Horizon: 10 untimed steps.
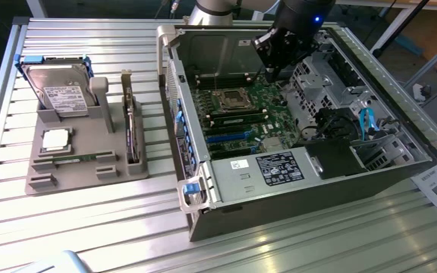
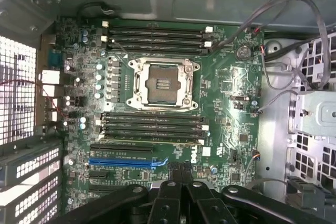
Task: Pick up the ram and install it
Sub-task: 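Press down the ram until it locks into place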
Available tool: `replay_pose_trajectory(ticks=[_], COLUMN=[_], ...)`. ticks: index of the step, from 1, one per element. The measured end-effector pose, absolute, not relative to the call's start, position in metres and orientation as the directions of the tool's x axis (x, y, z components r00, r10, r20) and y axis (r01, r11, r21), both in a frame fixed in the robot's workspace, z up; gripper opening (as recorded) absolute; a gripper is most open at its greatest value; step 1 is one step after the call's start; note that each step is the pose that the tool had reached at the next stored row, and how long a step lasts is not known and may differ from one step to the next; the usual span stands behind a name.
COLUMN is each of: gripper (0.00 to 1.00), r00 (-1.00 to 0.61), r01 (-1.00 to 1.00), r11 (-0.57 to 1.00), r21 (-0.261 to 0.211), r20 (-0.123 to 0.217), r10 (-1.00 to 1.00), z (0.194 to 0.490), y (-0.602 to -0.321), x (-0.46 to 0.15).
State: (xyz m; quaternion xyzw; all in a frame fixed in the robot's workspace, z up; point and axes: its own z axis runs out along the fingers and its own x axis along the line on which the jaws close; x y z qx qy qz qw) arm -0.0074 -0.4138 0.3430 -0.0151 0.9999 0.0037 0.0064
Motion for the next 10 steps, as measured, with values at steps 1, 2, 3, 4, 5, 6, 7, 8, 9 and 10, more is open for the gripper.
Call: replay_pose_trajectory(ticks=[1,2,3,4,5,6,7,8,9,10], gripper=[0.10,0.10,0.10,0.10,0.10,0.10,0.10,0.10,0.10,0.10], r00=[-0.999,-0.999,-0.999,-0.999,-0.999,-0.999,-0.999,-0.999,-0.999,-0.999], r01=[-0.030,-0.030,-0.030,-0.030,-0.030,-0.030,-0.030,-0.030,-0.030,-0.030], r11=[1.000,1.000,1.000,1.000,1.000,1.000,1.000,1.000,1.000,1.000], r21=[0.007,0.007,0.007,0.007,0.007,0.008,0.008,0.009,0.009,0.009], r20=[-0.013,-0.013,-0.013,-0.013,-0.012,-0.012,-0.012,-0.012,-0.011,-0.011], r10=[-0.030,-0.030,-0.030,-0.030,-0.030,-0.030,-0.030,-0.030,-0.030,-0.030], z=[0.3430,0.3430,0.3430,0.3430,0.3430,0.3429,0.3429,0.3428,0.3427,0.3427], y=[-0.4138,-0.4138,-0.4138,-0.4138,-0.4138,-0.4137,-0.4136,-0.4135,-0.4133,-0.4133], x=[-0.0074,-0.0074,-0.0074,-0.0074,-0.0076,-0.0079,-0.0081,-0.0084,-0.0088,-0.0091])
